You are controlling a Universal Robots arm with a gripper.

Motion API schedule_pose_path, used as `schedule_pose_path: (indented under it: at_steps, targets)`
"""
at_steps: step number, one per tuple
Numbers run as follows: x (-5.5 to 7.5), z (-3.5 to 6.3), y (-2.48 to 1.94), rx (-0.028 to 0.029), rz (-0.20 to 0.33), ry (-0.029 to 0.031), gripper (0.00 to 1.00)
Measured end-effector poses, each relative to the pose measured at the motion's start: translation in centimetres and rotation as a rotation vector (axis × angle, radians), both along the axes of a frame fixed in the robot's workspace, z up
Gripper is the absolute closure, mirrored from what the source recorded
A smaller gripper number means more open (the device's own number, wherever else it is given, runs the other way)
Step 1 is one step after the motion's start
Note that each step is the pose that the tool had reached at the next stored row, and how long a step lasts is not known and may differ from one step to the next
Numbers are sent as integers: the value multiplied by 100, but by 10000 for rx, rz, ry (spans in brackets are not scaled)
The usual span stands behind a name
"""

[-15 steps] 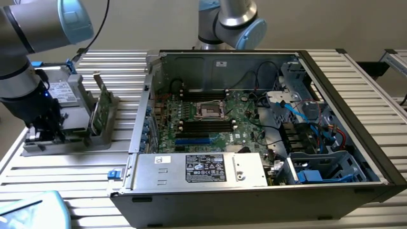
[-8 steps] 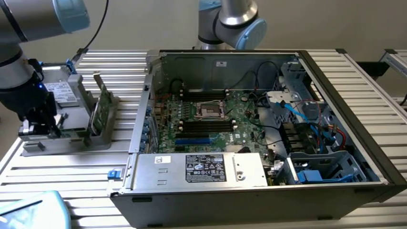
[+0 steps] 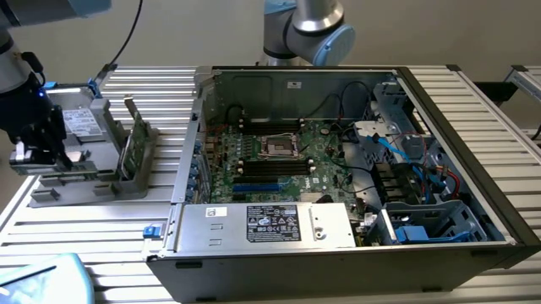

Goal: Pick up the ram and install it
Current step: 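Pick up the ram and move it above insertion slot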

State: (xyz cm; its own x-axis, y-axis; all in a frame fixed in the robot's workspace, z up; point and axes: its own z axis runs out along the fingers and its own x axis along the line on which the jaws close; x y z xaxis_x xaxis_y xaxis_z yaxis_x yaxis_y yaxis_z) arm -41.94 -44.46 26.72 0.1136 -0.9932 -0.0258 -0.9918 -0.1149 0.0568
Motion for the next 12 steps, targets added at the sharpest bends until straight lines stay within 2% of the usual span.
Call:
schedule_pose_path:
  at_steps: [2, 12]
  targets:
    - [42, 89, 0, 7, 7, 3, 87]
    - [398, 501, -10, 146, 32, 40, 87]
